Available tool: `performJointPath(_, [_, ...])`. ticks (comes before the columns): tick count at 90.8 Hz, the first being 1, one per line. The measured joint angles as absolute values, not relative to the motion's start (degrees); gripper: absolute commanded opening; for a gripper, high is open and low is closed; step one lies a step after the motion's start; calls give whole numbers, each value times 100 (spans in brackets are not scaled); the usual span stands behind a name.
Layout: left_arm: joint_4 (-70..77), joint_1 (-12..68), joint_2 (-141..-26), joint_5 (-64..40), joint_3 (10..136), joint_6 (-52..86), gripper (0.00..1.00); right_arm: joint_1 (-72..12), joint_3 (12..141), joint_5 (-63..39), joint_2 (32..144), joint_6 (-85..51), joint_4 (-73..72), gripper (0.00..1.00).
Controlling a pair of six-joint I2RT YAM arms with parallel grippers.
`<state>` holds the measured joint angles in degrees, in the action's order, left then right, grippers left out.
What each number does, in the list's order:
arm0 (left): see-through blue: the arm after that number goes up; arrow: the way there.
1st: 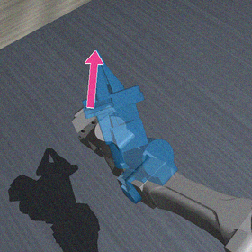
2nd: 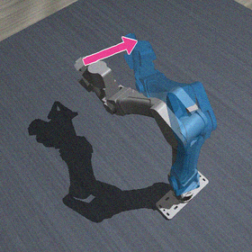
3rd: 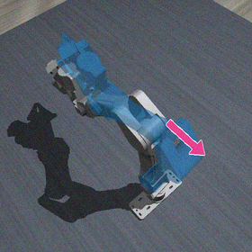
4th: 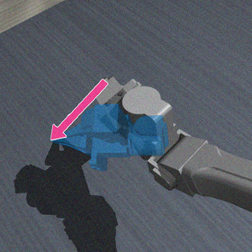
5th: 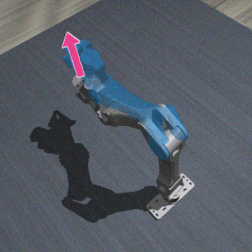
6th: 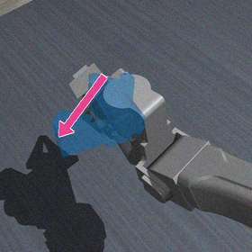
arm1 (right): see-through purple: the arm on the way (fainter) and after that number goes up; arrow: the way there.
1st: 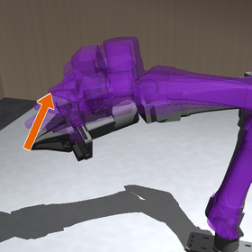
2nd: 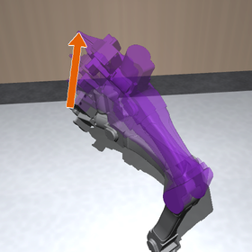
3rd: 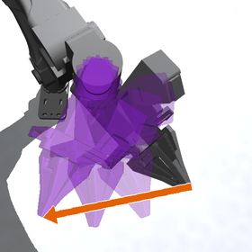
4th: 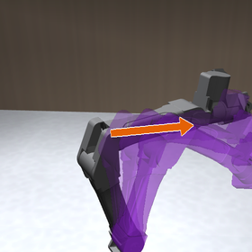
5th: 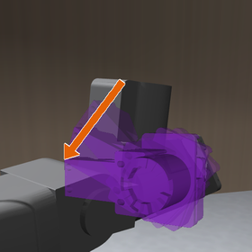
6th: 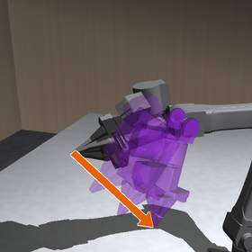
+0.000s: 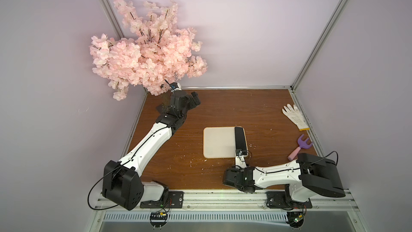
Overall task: Align the knife with the edge of the cutting board
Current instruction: Place the knife at the edge of the cutting board.
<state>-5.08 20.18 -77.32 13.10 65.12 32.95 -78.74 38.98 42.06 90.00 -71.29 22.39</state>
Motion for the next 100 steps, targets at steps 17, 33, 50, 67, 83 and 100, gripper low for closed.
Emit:
performJointPath(17, [-508, 2018, -7732, 1310, 6512, 3295, 100, -7874, 3883, 4209, 8993, -7070, 2121, 70])
performJointPath(33, [-508, 2018, -7732, 1308, 6512, 3295, 100, -7874, 3695, 4182, 8844, -6912, 1822, 73])
performJointPath(50, [-508, 2018, -7732, 1308, 6512, 3295, 100, -7872, 3426, 4110, 8532, -6941, 1682, 65])
performJointPath(67, [-508, 2018, -7730, 1306, 6512, 3293, 100, -7863, 3291, 4099, 8471, -6993, 1579, 55])
performJointPath(83, [-508, 2018, -7730, 1299, 6512, 3293, 100, -7832, 3293, 4108, 8538, -6989, 1450, 49])
performJointPath(100, [-502, 2021, -7730, 1076, 6512, 3166, 100, -7769, 3345, 4165, 8674, -6978, 1295, 44])
